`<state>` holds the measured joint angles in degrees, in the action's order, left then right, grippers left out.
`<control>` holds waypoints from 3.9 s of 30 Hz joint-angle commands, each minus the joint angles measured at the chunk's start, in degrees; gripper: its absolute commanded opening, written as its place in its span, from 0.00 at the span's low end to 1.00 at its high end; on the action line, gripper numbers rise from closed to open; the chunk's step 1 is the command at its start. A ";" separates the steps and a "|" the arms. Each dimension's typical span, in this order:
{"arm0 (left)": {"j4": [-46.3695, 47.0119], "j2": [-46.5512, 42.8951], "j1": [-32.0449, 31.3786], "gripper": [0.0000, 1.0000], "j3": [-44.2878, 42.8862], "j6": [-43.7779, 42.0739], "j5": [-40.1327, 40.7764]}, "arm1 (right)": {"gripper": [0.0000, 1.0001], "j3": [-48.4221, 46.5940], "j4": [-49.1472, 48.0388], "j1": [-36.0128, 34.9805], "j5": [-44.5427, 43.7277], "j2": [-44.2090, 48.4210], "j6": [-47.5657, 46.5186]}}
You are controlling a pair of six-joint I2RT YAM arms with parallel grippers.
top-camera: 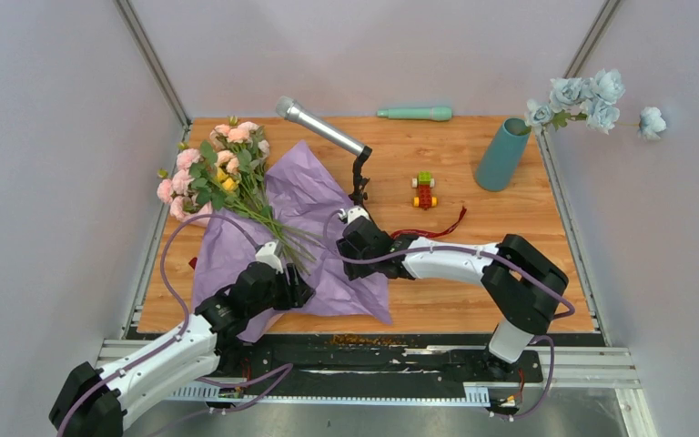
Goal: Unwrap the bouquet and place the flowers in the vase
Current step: Unfold the wrapping paper at the center of the board.
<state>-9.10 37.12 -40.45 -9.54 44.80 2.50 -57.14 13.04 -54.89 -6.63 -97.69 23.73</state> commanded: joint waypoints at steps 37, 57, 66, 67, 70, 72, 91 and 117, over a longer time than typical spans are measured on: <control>-6.82 9.42 16.60 0.90 -19.99 -12.44 -3.83 | 0.49 -0.48 -1.34 -2.27 -0.50 11.94 -2.58; 11.49 10.48 37.30 0.96 -3.67 -3.60 6.85 | 0.53 -2.91 -4.78 -6.90 -3.09 -3.23 -6.51; 3.47 -3.10 37.80 0.98 2.35 0.69 8.00 | 0.52 4.36 -4.15 -6.81 -5.06 -0.44 -3.87; 2.38 -3.81 37.76 0.98 2.43 1.14 7.89 | 0.52 4.93 -4.12 -6.81 -5.05 0.00 -3.62; 0.80 -6.24 37.87 0.98 1.49 1.56 6.39 | 0.52 5.89 -3.71 -6.83 -4.71 1.80 -3.33; -0.21 -6.41 37.84 0.98 -0.52 1.62 4.52 | 0.52 5.86 -2.96 -6.85 -4.55 3.42 -3.69; 16.50 13.38 38.07 0.67 -12.64 6.50 -7.75 | 0.54 8.61 1.74 -2.50 -2.83 23.52 -4.93; 28.32 32.38 38.31 0.38 -11.32 3.96 -7.08 | 0.53 13.44 3.45 -0.83 -3.61 31.27 -2.16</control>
<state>14.48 68.51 -2.70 -21.67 49.39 -4.67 -43.99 16.95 -56.05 -9.52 -67.18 20.23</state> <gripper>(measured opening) 0.386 0.535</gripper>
